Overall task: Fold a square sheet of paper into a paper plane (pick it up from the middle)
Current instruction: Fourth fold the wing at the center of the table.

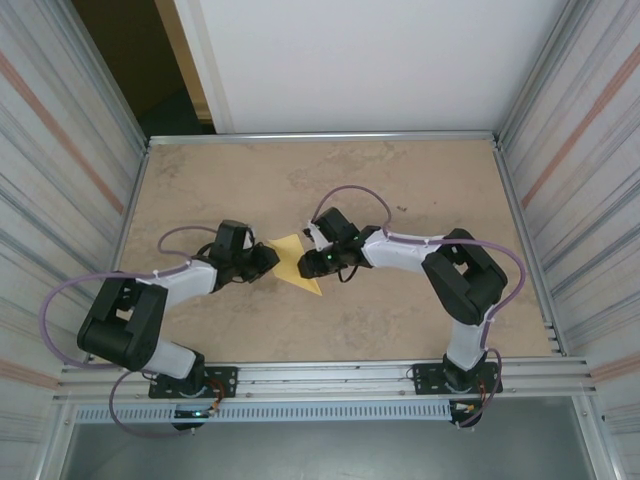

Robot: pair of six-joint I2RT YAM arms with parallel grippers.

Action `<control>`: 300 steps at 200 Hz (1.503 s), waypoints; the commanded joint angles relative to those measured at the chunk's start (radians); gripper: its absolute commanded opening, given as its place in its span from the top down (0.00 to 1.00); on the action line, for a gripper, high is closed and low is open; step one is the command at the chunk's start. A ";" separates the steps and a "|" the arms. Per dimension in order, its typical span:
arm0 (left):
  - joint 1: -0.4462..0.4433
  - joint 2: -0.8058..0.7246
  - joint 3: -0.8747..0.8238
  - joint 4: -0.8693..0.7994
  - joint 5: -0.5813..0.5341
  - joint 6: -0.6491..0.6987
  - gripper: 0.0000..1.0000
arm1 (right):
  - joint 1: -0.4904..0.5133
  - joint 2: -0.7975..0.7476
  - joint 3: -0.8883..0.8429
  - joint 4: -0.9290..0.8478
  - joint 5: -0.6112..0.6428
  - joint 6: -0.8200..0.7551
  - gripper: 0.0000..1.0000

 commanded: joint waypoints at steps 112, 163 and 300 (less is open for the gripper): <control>0.010 0.098 0.016 0.020 0.050 0.017 0.85 | -0.007 0.161 0.145 -0.088 -0.086 -0.182 0.83; 0.010 0.093 0.034 0.008 0.055 0.031 0.85 | -0.031 0.169 0.138 -0.107 -0.181 -0.146 0.95; -0.103 0.097 0.116 0.036 0.099 0.087 0.85 | -0.058 -0.054 -0.105 -0.174 -0.004 0.052 1.00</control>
